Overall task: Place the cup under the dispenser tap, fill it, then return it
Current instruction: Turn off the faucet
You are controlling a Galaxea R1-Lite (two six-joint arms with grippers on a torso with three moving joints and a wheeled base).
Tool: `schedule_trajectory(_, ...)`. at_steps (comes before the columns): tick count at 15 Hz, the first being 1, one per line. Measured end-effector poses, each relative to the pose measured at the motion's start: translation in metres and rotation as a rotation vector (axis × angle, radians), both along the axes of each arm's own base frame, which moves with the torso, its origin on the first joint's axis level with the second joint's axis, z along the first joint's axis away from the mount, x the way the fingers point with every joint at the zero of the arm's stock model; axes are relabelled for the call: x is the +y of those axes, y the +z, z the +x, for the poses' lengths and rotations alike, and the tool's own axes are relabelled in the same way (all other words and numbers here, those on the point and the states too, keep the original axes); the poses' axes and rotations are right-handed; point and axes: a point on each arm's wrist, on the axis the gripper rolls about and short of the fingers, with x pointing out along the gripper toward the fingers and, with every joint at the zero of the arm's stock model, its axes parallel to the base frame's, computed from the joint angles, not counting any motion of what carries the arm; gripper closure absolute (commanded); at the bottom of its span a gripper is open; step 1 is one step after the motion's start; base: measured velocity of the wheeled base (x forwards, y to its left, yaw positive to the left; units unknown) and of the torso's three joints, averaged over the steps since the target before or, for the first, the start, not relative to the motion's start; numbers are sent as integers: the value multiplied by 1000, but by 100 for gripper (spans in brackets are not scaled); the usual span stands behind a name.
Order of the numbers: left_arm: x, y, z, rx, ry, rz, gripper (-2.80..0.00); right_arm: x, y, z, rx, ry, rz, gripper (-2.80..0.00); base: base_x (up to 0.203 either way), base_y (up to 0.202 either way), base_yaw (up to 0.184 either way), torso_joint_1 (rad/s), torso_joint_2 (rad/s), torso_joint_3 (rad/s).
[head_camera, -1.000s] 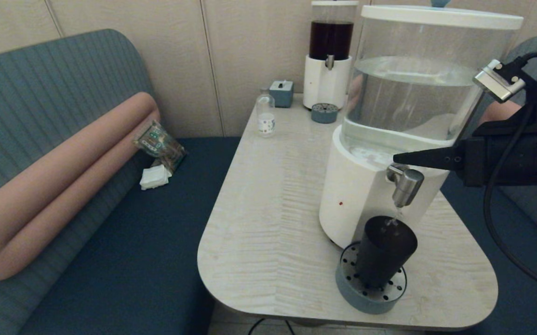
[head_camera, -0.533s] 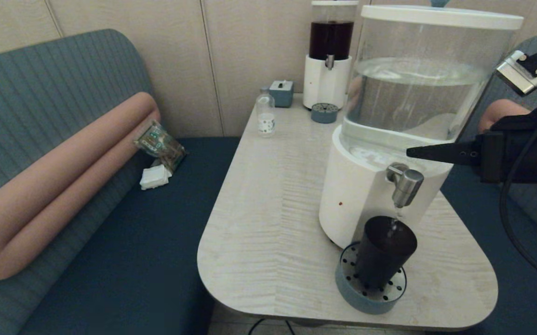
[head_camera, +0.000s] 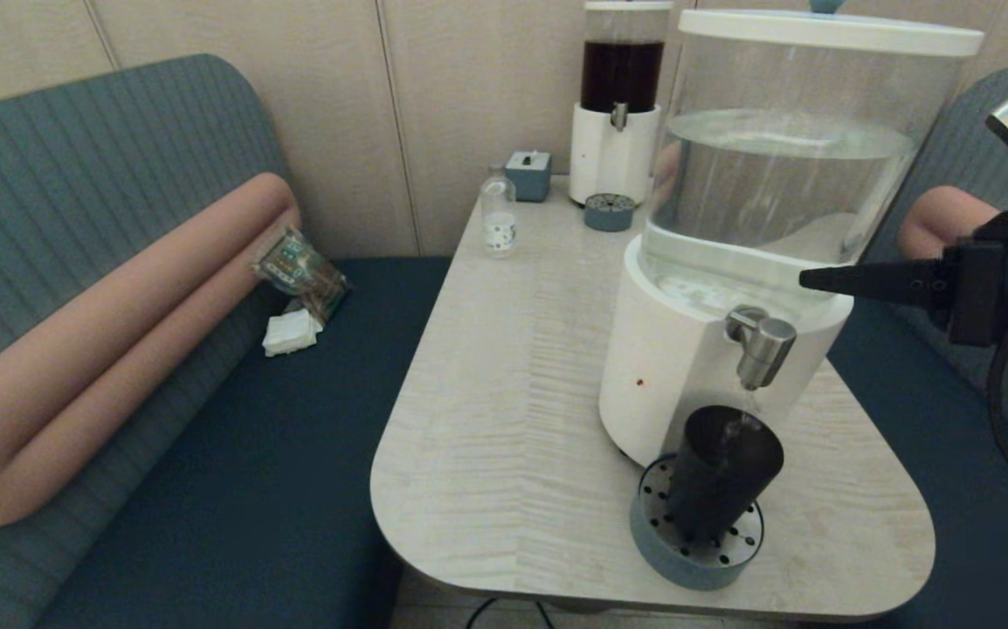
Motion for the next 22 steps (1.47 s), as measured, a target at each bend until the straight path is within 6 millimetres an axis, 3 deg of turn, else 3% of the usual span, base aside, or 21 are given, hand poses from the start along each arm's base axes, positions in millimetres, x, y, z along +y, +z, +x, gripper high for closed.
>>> schedule_trajectory(8, 0, 0, 0, 0, 0, 0, 0, -17, -3, -80, -59, -165, 19, 0, 0, 0, 0, 0, 0, 0)
schedule_trajectory(14, 0, 0, 0, 0, 0, 0, 0, -33, -13, -173, -158, -296, 43, 0, 0, 0, 0, 0, 0, 0)
schedule_trajectory(19, 0, 0, 0, 0, 1, 0, 0, -35, -43, -251, -278, -378, 46, 0, 0, 0, 0, 0, 0, 0)
schedule_trajectory(22, 0, 0, 0, 1, 0, 0, 0, -35, -67, -263, -299, -479, 29, 0, 0, 0, 0, 0, 0, 0)
